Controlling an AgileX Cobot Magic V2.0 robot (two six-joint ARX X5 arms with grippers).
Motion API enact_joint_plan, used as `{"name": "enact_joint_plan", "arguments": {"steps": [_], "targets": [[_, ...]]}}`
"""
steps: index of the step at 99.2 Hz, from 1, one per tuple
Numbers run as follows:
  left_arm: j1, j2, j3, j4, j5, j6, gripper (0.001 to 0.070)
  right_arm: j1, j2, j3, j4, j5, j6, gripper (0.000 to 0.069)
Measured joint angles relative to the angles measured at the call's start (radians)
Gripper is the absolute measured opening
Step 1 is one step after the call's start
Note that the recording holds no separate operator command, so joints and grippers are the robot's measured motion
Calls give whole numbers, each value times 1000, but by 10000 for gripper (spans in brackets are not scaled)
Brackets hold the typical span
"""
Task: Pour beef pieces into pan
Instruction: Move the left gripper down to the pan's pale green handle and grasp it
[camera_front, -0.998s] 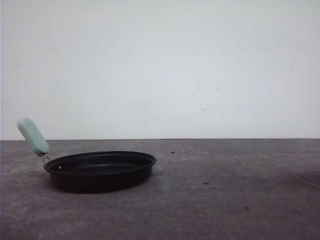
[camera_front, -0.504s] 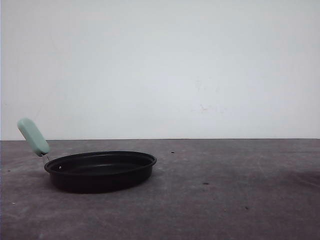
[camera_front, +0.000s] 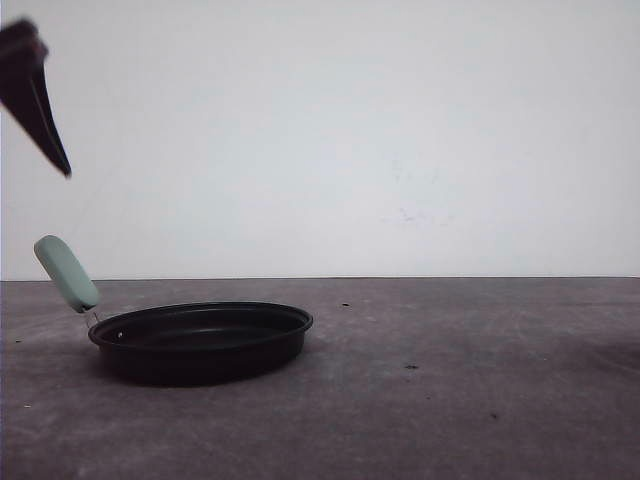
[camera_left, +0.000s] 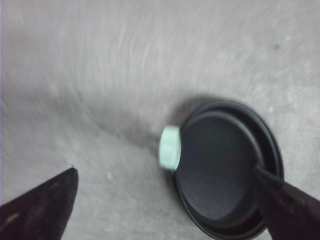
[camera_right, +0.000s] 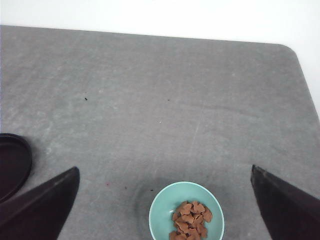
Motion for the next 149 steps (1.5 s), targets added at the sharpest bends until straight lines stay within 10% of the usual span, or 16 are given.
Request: {"name": "enact_joint_plan", "arguments": {"steps": [70, 100, 127, 149], "targets": [[-35, 320, -58, 225, 32, -100, 661, 1, 0, 0, -71, 4, 0, 683], [-69, 361, -58, 271, -6, -102, 378, 1, 0, 0, -118, 4, 0, 683], [-78, 361, -58, 313, -46, -102, 333, 1, 0, 0, -131, 4, 0, 683], [-81, 360, -57, 327, -38, -105, 58, 1, 0, 0, -134, 4, 0, 683]]}}
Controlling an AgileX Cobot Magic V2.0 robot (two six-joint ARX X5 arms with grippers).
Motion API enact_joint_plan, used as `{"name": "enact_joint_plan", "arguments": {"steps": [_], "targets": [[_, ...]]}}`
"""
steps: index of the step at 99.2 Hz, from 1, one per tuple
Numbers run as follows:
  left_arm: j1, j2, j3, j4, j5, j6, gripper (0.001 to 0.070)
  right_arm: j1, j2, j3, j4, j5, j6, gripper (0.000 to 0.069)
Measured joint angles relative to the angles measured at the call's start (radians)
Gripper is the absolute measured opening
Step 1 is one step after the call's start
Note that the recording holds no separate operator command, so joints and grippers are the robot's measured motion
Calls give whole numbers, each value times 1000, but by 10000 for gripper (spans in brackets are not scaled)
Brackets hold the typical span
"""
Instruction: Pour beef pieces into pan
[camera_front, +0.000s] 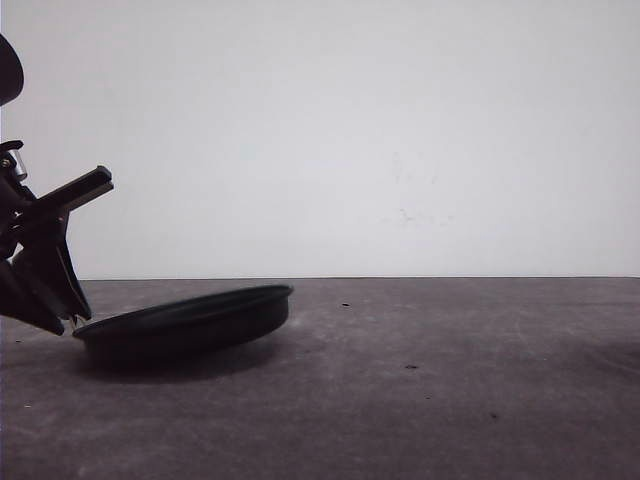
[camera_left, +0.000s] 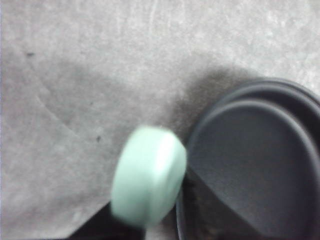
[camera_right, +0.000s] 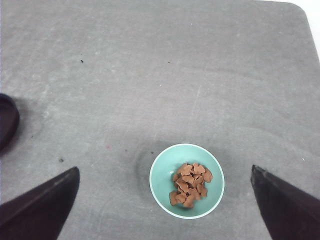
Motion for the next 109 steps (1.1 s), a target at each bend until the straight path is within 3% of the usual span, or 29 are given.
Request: {"name": "enact_joint_plan", "arguments": {"steps": [23, 41, 54, 75, 109], "targets": [[-4, -4, 0, -1, 16, 0, 57, 0, 0, 0, -4, 13, 0, 683], [-4, -60, -2, -27, 51, 1, 53, -6, 5, 0, -50, 183, 28, 683], [-4, -164, -2, -26, 71, -3, 53, -33, 33, 0, -86, 255, 45, 682], [-4, -297, -2, -31, 129, -48, 53, -79, 109, -68, -60, 247, 48, 620], [-4, -427, -2, -124, 166, -84, 52, -186, 254, -458, 96, 113, 51, 580]]}}
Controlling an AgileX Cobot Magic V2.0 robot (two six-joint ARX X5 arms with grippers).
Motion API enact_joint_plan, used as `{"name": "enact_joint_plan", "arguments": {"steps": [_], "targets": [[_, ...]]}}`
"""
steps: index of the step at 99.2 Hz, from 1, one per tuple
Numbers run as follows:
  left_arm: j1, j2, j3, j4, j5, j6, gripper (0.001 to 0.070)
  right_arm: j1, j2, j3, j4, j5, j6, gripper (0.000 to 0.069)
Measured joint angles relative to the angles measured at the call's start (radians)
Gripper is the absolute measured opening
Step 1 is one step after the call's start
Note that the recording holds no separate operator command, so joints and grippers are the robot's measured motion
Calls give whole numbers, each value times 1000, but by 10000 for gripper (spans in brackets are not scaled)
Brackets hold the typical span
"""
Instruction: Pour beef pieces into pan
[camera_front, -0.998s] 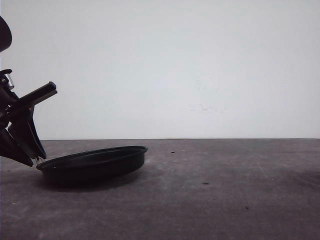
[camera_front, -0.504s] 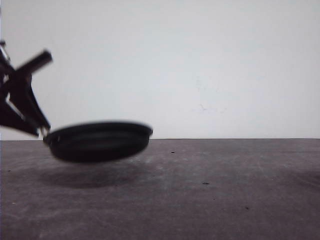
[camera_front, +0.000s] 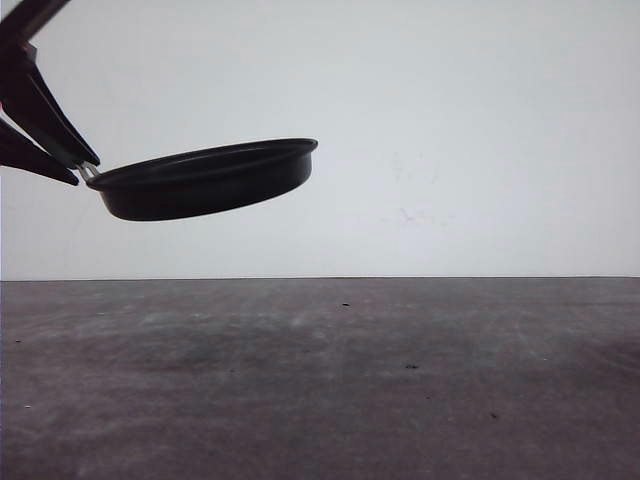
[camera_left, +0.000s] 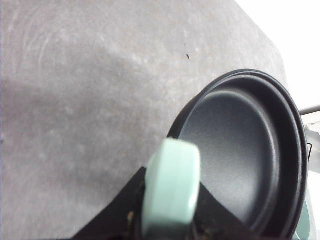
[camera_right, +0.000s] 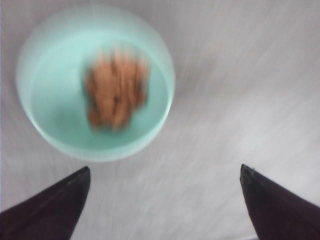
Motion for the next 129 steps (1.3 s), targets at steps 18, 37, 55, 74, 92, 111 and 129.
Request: {"name": "enact_joint_plan", "arguments": {"steps": [18, 37, 55, 74, 92, 111, 129], "targets": [[0, -32, 0, -10, 7, 2, 52, -7, 10, -56, 67, -10, 10, 514], [0, -33, 0, -11, 7, 2, 52, -32, 10, -56, 133, -10, 24, 352], [0, -33, 0, -11, 7, 3, 52, -45, 63, -56, 174, -13, 41, 325], [0, -33, 0, -11, 7, 9, 52, -46, 172, -56, 216, -31, 48, 325], [0, -33, 0, -11, 7, 10, 52, -46, 220, -56, 246, -42, 50, 307], [0, -33, 0, -11, 6, 10, 52, -46, 266, -56, 268, -42, 50, 205], [0, -33, 0, -11, 6, 10, 52, -46, 322, -56, 283, -42, 49, 197]]}}
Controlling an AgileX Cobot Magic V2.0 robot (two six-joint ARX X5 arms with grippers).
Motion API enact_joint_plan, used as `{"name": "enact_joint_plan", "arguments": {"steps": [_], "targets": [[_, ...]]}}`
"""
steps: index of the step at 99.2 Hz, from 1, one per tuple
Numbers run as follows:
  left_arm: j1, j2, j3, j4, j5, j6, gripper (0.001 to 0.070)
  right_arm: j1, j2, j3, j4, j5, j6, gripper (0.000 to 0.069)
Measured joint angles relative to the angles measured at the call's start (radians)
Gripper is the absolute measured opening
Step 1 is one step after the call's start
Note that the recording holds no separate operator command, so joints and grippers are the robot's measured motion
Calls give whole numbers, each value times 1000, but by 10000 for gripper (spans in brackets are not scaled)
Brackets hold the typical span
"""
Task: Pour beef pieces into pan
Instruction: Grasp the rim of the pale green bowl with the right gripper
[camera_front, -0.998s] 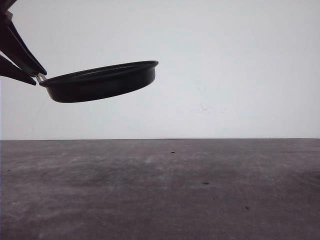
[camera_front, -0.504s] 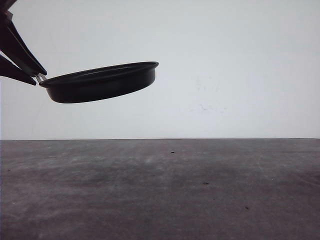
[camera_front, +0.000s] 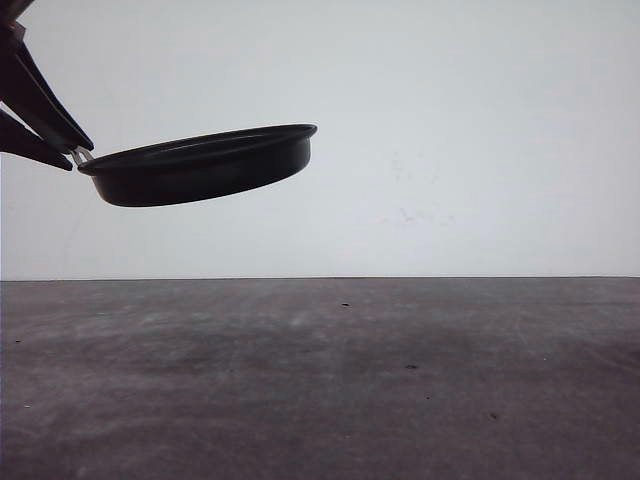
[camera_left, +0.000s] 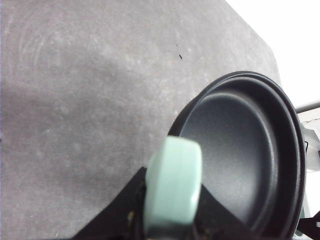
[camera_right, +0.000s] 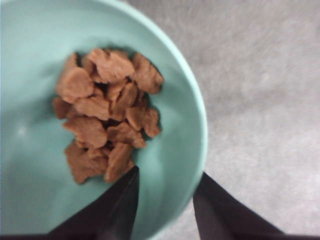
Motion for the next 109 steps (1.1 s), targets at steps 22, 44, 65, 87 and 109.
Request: {"name": "enact_joint_plan", "arguments": {"steps": [22, 44, 65, 87, 109], "targets": [[0, 0, 0, 0, 0, 0, 52, 0, 23, 0, 32, 0, 0, 196], [0, 0, 0, 0, 0, 2, 52, -5, 28, 5, 80, -14, 5, 36], [0, 0, 0, -14, 0, 4, 52, -6, 28, 6, 117, -92, 8, 20], [0, 0, 0, -55, -2, 38, 52, -5, 28, 3, 145, -123, 19, 15], [0, 2, 0, -80, -7, 56, 52, -2, 29, 0, 209, -279, 28, 13]]}}
